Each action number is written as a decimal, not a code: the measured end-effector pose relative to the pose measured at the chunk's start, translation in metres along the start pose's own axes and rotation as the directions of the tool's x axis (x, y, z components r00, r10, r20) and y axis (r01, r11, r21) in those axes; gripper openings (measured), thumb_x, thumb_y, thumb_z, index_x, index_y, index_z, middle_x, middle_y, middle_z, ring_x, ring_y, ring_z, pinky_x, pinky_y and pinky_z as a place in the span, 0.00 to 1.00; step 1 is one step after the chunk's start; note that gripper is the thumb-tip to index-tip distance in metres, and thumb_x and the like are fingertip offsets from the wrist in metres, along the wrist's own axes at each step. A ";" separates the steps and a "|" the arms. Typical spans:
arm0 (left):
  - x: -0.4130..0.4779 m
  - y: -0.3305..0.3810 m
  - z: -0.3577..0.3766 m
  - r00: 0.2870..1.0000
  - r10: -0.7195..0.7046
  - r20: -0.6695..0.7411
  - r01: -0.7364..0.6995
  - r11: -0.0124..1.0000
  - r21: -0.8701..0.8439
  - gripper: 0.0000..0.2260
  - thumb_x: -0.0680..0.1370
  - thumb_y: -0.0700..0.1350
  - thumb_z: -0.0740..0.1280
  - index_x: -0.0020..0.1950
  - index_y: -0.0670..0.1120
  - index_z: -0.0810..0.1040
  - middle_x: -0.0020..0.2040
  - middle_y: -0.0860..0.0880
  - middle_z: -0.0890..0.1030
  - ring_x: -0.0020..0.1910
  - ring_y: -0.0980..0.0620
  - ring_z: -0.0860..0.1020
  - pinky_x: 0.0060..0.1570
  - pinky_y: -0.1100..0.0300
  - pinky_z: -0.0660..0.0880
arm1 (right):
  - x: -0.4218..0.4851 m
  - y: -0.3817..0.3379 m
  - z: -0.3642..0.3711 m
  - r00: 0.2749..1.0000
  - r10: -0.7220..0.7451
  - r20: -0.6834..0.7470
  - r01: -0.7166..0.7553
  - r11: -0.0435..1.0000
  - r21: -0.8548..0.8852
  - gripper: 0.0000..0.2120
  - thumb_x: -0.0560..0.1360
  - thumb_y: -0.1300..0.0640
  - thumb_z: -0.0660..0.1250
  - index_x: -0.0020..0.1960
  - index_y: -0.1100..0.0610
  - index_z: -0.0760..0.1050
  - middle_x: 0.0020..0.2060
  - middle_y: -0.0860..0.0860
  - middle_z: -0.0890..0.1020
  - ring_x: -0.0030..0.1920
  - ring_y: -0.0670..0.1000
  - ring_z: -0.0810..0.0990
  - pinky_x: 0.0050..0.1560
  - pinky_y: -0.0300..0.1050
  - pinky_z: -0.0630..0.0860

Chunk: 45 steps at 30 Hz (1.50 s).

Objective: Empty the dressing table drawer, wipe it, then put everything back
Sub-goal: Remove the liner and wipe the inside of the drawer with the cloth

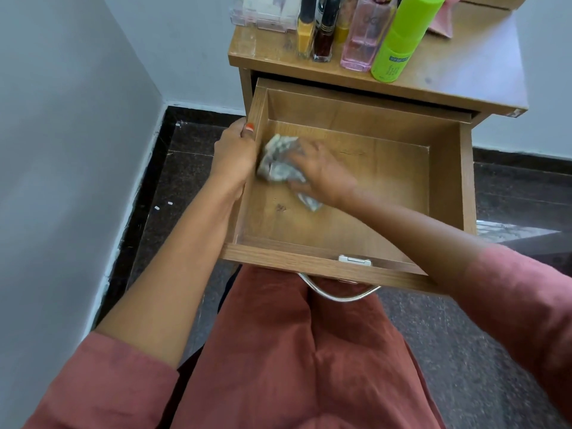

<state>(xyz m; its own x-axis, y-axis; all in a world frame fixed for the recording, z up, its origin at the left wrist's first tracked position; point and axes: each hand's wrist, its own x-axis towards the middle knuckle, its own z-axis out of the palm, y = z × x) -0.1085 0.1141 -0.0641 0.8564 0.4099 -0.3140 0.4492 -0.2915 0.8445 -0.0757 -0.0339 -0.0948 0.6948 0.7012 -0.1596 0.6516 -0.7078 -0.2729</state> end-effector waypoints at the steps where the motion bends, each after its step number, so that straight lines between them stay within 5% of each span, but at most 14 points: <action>1: 0.001 -0.001 0.000 1.000 -0.027 0.010 0.027 0.999 -0.030 0.17 0.81 0.46 0.51 0.67 0.49 0.70 0.62 0.46 0.76 0.60 0.47 0.74 0.63 0.52 0.71 | 0.008 0.001 -0.004 0.991 0.117 -0.070 -0.106 0.984 0.140 0.22 0.76 0.55 0.62 0.69 0.54 0.64 0.67 0.57 0.65 0.66 0.59 0.66 0.65 0.54 0.67; 4: 0.001 -0.003 -0.002 0.998 -0.054 0.033 0.057 0.994 -0.093 0.16 0.80 0.47 0.52 0.66 0.49 0.72 0.62 0.46 0.77 0.61 0.47 0.74 0.64 0.48 0.70 | 0.027 -0.015 -0.013 0.925 0.364 -0.107 -0.207 0.721 0.662 0.23 0.77 0.59 0.61 0.70 0.56 0.59 0.65 0.56 0.69 0.58 0.54 0.74 0.54 0.44 0.75; 7: 0.002 -0.002 -0.004 0.999 -0.046 0.028 0.050 0.985 -0.168 0.14 0.80 0.44 0.53 0.52 0.51 0.78 0.54 0.45 0.81 0.55 0.46 0.79 0.61 0.47 0.73 | 0.035 -0.045 -0.016 0.914 0.406 0.027 -0.202 0.395 0.896 0.23 0.78 0.62 0.58 0.71 0.58 0.56 0.62 0.54 0.73 0.53 0.50 0.76 0.48 0.36 0.75; 11: 0.002 -0.003 -0.003 0.998 -0.053 0.032 0.058 0.980 -0.189 0.13 0.79 0.42 0.53 0.47 0.49 0.78 0.52 0.41 0.81 0.54 0.43 0.79 0.60 0.46 0.74 | 0.033 -0.061 -0.015 0.856 0.477 0.201 -0.331 0.205 0.921 0.16 0.76 0.59 0.60 0.63 0.59 0.64 0.53 0.57 0.78 0.49 0.52 0.79 0.42 0.44 0.78; 14: 0.003 -0.002 -0.003 0.998 -0.054 0.018 0.056 0.987 -0.153 0.14 0.78 0.43 0.53 0.53 0.43 0.77 0.53 0.38 0.80 0.55 0.40 0.78 0.60 0.43 0.72 | 0.014 -0.067 -0.011 0.841 0.354 0.410 -0.475 0.120 0.872 0.08 0.76 0.58 0.60 0.53 0.60 0.71 0.46 0.57 0.80 0.51 0.58 0.80 0.53 0.56 0.78; 18: 0.003 0.000 -0.001 0.998 -0.070 -0.003 0.069 0.988 -0.137 0.15 0.80 0.43 0.52 0.62 0.46 0.75 0.54 0.44 0.80 0.55 0.45 0.78 0.60 0.49 0.74 | -0.001 -0.078 -0.014 0.794 0.193 0.576 -0.596 0.069 0.800 0.12 0.77 0.60 0.61 0.58 0.64 0.72 0.49 0.58 0.80 0.51 0.55 0.79 0.57 0.53 0.76; 22: 0.004 -0.001 0.000 0.999 -0.051 -0.002 0.050 0.991 -0.125 0.13 0.81 0.43 0.52 0.57 0.47 0.75 0.52 0.46 0.79 0.53 0.48 0.77 0.59 0.50 0.73 | 0.004 -0.078 -0.015 0.761 0.214 0.613 -0.633 0.039 0.773 0.14 0.77 0.60 0.61 0.60 0.66 0.71 0.54 0.59 0.80 0.54 0.55 0.80 0.56 0.51 0.77; 27: 0.007 -0.003 -0.001 0.999 -0.035 0.008 0.035 0.992 -0.122 0.12 0.80 0.43 0.52 0.52 0.48 0.75 0.50 0.44 0.79 0.49 0.48 0.77 0.57 0.51 0.73 | 0.015 -0.065 -0.025 0.750 0.297 0.591 -0.551 -0.213 0.807 0.07 0.78 0.61 0.60 0.42 0.61 0.71 0.38 0.55 0.76 0.38 0.48 0.76 0.48 0.43 0.76; 30: 0.003 -0.003 -0.001 0.999 -0.034 0.025 0.037 0.987 -0.158 0.12 0.80 0.42 0.52 0.49 0.48 0.75 0.50 0.43 0.80 0.50 0.47 0.78 0.57 0.52 0.74 | 0.033 -0.054 -0.034 0.797 0.452 0.401 -0.376 -0.148 0.915 0.03 0.76 0.64 0.61 0.45 0.58 0.70 0.43 0.56 0.78 0.42 0.51 0.78 0.47 0.47 0.78; 33: 0.001 -0.002 -0.001 0.999 -0.042 0.030 0.047 0.980 -0.193 0.13 0.80 0.42 0.52 0.44 0.52 0.75 0.54 0.40 0.80 0.53 0.44 0.79 0.58 0.50 0.74 | 0.043 -0.053 -0.035 0.805 0.530 0.267 -0.329 0.025 0.944 0.11 0.74 0.66 0.63 0.56 0.60 0.68 0.47 0.57 0.78 0.46 0.53 0.78 0.50 0.49 0.78; 36: 0.001 -0.001 -0.001 0.999 -0.048 0.024 0.051 0.982 -0.184 0.13 0.80 0.42 0.52 0.45 0.51 0.74 0.54 0.40 0.80 0.54 0.44 0.78 0.59 0.48 0.73 | 0.034 -0.058 -0.033 0.851 0.469 0.236 -0.356 0.185 0.916 0.18 0.75 0.66 0.62 0.63 0.60 0.65 0.42 0.51 0.76 0.44 0.50 0.77 0.46 0.43 0.77; 41: 0.003 -0.002 0.001 0.999 -0.052 0.001 0.052 0.986 -0.160 0.13 0.80 0.43 0.52 0.56 0.47 0.76 0.54 0.43 0.80 0.55 0.45 0.78 0.61 0.48 0.73 | 0.000 -0.067 -0.026 0.911 0.301 0.280 -0.390 0.413 0.823 0.15 0.73 0.66 0.65 0.57 0.59 0.65 0.39 0.48 0.72 0.45 0.49 0.74 0.40 0.36 0.72; 45: 0.002 -0.002 0.002 0.999 -0.050 -0.015 0.048 0.991 -0.123 0.15 0.81 0.44 0.52 0.62 0.47 0.74 0.56 0.45 0.79 0.56 0.47 0.77 0.60 0.50 0.73 | -0.023 -0.074 -0.021 0.944 0.168 0.285 -0.310 0.750 0.585 0.18 0.73 0.64 0.66 0.61 0.59 0.66 0.53 0.54 0.74 0.53 0.53 0.73 0.44 0.38 0.69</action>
<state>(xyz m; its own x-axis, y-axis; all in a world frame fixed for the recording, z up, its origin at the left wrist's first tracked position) -0.1072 0.1138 -0.0671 0.8290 0.4368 -0.3492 0.4548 -0.1634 0.8755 -0.1333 0.0000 -0.0509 0.6785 0.5672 -0.4668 0.0949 -0.6979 -0.7099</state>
